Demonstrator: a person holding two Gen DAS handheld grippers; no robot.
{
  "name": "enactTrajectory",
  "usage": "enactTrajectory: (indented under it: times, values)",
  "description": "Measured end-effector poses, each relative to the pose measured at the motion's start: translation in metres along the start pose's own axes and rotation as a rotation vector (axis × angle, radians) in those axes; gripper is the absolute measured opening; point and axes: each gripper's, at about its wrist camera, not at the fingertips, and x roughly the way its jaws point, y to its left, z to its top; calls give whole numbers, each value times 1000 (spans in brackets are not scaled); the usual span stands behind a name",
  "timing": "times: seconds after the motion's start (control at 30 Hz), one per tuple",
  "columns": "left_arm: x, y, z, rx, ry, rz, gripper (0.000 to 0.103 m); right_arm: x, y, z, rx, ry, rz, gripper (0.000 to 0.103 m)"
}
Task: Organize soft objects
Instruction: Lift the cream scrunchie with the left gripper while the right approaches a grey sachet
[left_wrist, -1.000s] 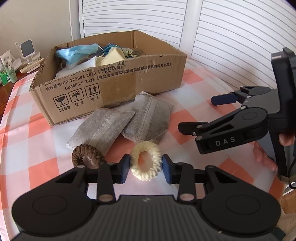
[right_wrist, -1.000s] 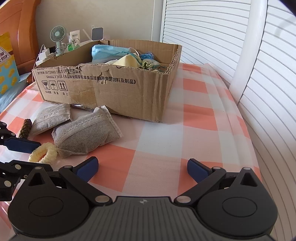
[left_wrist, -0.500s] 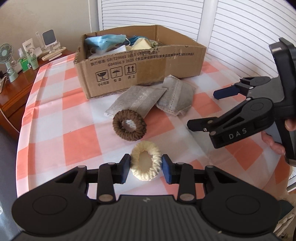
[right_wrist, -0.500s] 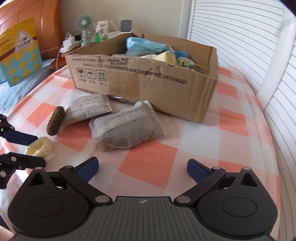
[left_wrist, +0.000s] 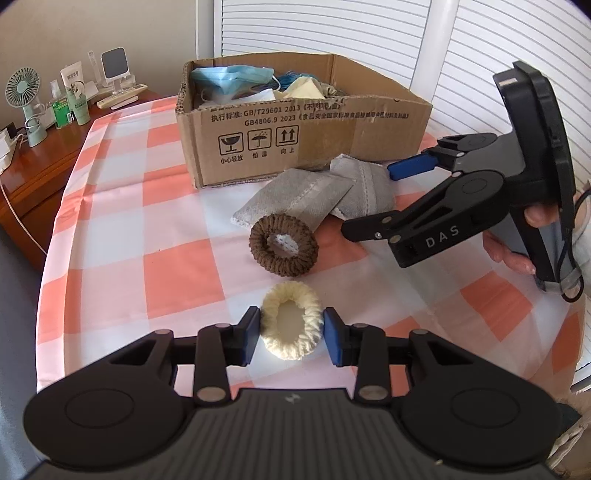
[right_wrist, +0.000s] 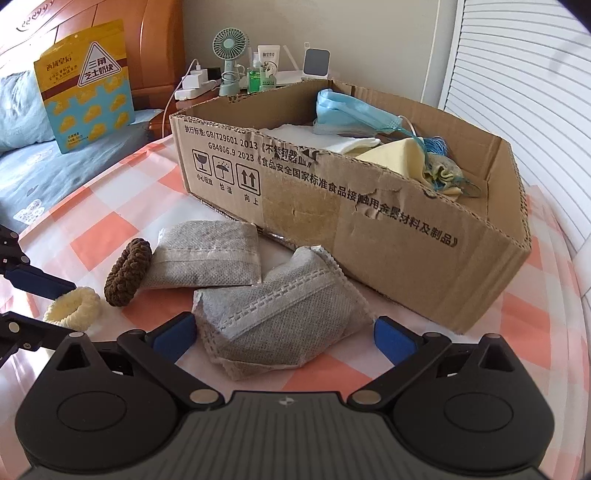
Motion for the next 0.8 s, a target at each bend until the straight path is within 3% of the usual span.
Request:
enactTrajectory:
  times: [0.3, 0.67, 0.8]
  values:
    - [0, 3, 0, -8, -1, -9, 35, 12, -1, 9, -32, -30, 25, 103]
    - [-1, 4, 0, -9, -5, -10, 35, 6, 6, 5, -5, -5, 1, 103]
    - [-1, 3, 0, -6, -2, -7, 35, -3, 12, 3, -13, -1, 2, 85]
